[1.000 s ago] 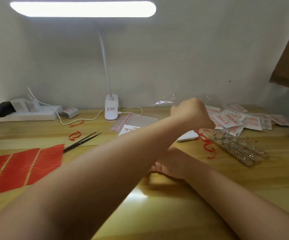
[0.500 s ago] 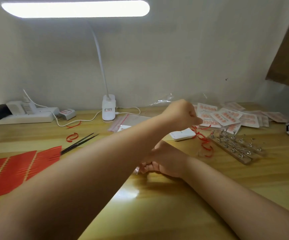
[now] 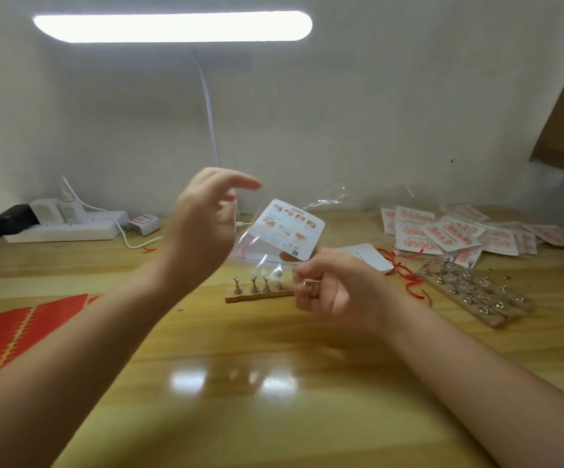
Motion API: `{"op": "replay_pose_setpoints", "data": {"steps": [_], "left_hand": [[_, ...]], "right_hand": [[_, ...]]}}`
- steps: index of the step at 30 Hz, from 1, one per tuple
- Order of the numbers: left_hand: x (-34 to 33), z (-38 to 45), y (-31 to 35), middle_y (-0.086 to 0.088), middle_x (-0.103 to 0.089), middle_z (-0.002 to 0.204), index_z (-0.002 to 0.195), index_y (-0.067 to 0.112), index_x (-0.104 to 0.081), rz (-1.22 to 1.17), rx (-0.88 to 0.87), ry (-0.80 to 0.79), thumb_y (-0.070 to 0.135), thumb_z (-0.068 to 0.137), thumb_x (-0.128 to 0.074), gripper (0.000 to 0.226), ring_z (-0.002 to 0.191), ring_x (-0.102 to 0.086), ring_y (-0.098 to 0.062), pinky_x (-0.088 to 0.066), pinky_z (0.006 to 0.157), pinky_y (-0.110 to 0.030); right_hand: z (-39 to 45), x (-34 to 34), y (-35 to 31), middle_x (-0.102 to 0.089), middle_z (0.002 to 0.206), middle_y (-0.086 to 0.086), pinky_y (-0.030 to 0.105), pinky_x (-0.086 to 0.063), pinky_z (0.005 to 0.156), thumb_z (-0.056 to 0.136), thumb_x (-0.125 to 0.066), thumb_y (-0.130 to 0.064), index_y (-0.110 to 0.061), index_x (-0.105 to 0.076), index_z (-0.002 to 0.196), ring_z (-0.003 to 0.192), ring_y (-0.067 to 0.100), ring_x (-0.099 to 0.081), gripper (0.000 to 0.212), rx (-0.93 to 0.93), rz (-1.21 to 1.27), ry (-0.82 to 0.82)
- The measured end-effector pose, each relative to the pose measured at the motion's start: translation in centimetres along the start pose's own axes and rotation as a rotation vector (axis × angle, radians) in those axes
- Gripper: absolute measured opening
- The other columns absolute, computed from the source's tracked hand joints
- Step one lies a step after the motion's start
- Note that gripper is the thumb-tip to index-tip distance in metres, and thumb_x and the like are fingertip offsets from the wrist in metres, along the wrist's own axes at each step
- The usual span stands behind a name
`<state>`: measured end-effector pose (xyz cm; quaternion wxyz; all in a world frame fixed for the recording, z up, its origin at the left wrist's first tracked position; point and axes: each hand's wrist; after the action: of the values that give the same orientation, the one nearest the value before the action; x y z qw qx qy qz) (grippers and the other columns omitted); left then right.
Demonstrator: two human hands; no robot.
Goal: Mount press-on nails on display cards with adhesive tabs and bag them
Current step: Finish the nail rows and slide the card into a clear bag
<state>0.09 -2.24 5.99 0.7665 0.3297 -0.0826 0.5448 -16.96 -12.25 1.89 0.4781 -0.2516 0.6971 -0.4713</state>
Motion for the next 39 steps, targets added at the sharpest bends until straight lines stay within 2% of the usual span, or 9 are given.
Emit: {"op": "replay_pose_setpoints", "data": {"steps": [3,6,8,10,14,20,28,33,39], "left_hand": [[2.0,-2.1,-2.4,-0.003,-0.057,0.113,0.107,0.028,-0.053,-0.013,0.07,-0.063,-0.009,0.087,-0.061,0.042,0.089,-0.062,-0.01,-0.049,0.08,-0.009],[2.1,-3.7,-3.4,0.003,-0.057,0.108,0.132,0.049,-0.038,-0.12,0.089,-0.307,0.013,0.072,-0.079,0.081,0.07,-0.064,-0.012,-0.058,0.065,-0.022],[1.5,-4.4,-3.6,0.01,-0.059,0.101,0.141,0.058,-0.024,-0.176,0.04,-0.412,0.026,0.069,-0.076,0.095,0.063,-0.065,-0.015,-0.058,0.056,-0.023],[1.1,-4.8,-3.7,0.014,-0.061,0.102,0.141,0.058,-0.029,-0.225,-0.015,-0.423,0.034,0.075,-0.069,0.081,0.065,-0.066,-0.016,-0.058,0.055,-0.023],[1.1,-4.9,-3.3,0.003,-0.069,0.104,0.121,0.041,-0.063,-0.366,-0.021,-0.387,0.03,0.084,-0.063,0.039,0.071,-0.069,-0.022,-0.059,0.058,-0.03],[1.2,-5.2,-2.7,-0.009,-0.069,0.099,0.11,0.016,-0.073,-0.533,0.098,-0.391,-0.01,0.089,-0.054,0.039,0.072,-0.069,-0.024,-0.06,0.061,-0.036],[1.2,-5.2,-1.9,-0.011,-0.075,0.094,0.104,0.019,-0.075,-0.654,0.259,-0.317,0.011,0.08,-0.067,0.026,0.069,-0.071,-0.023,-0.06,0.062,-0.034],[1.6,-4.9,-1.8,-0.012,-0.075,0.09,0.095,0.017,-0.074,-0.597,0.271,-0.298,0.027,0.073,-0.07,0.024,0.069,-0.072,-0.024,-0.06,0.065,-0.031],[1.8,-4.7,-1.7,-0.013,-0.073,0.078,0.087,0.012,-0.074,-0.558,0.285,-0.26,0.036,0.076,-0.066,0.028,0.066,-0.07,-0.022,-0.058,0.064,-0.026]], "right_hand": [[-0.2,-0.2,-0.7,-0.058,0.066,0.002,0.023,-0.05,0.053,0.07,-0.056,-0.002,-0.008,-0.057,0.107,0.052,0.011,-0.055,0.037,0.001,0.058,0.013],[-0.4,-0.1,-0.9,-0.055,0.065,0.003,0.023,-0.049,0.055,0.068,-0.057,-0.002,-0.003,-0.061,0.107,0.053,0.012,-0.052,0.038,0.003,0.08,0.032],[-0.5,-0.2,-1.0,-0.053,0.066,0.004,0.022,-0.046,0.057,0.068,-0.058,-0.003,-0.001,-0.062,0.106,0.056,0.012,-0.051,0.038,-0.005,0.052,0.03],[-0.7,-0.1,-1.0,-0.052,0.066,0.003,0.022,-0.046,0.056,0.069,-0.058,-0.003,0.0,-0.062,0.106,0.056,0.011,-0.05,0.037,-0.024,0.027,0.021],[-0.8,-0.1,-1.0,-0.052,0.064,0.003,0.022,-0.047,0.05,0.069,-0.055,-0.001,-0.003,-0.056,0.112,0.054,0.012,-0.045,0.043,-0.076,-0.039,-0.01],[-0.9,0.2,-1.8,-0.058,0.07,0.007,0.026,-0.051,0.053,0.07,-0.06,-0.007,-0.004,-0.05,0.117,0.056,0.016,-0.055,0.048,-0.13,-0.087,-0.013],[-0.9,0.0,-1.7,-0.066,0.074,0.009,0.025,-0.055,0.057,0.077,-0.065,-0.003,-0.002,-0.067,0.097,0.059,0.015,-0.062,0.02,-0.007,-0.164,0.007],[-1.0,0.0,-1.7,-0.071,0.077,0.009,0.025,-0.055,0.059,0.084,-0.065,-0.003,-0.002,-0.062,0.106,0.063,0.015,-0.066,0.022,0.004,-0.339,0.045],[-1.2,-0.1,-2.0,-0.074,0.086,0.011,0.024,-0.058,0.067,0.068,-0.076,-0.016,-0.006,-0.069,0.101,0.064,0.011,-0.066,0.035,0.038,-0.451,0.051]]}}
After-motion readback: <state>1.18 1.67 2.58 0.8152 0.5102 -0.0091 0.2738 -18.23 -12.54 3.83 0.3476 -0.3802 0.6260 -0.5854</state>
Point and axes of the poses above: each hand's wrist, its own z-axis towards the middle knuckle, its own x-axis out of the back of the hand, y = z × x
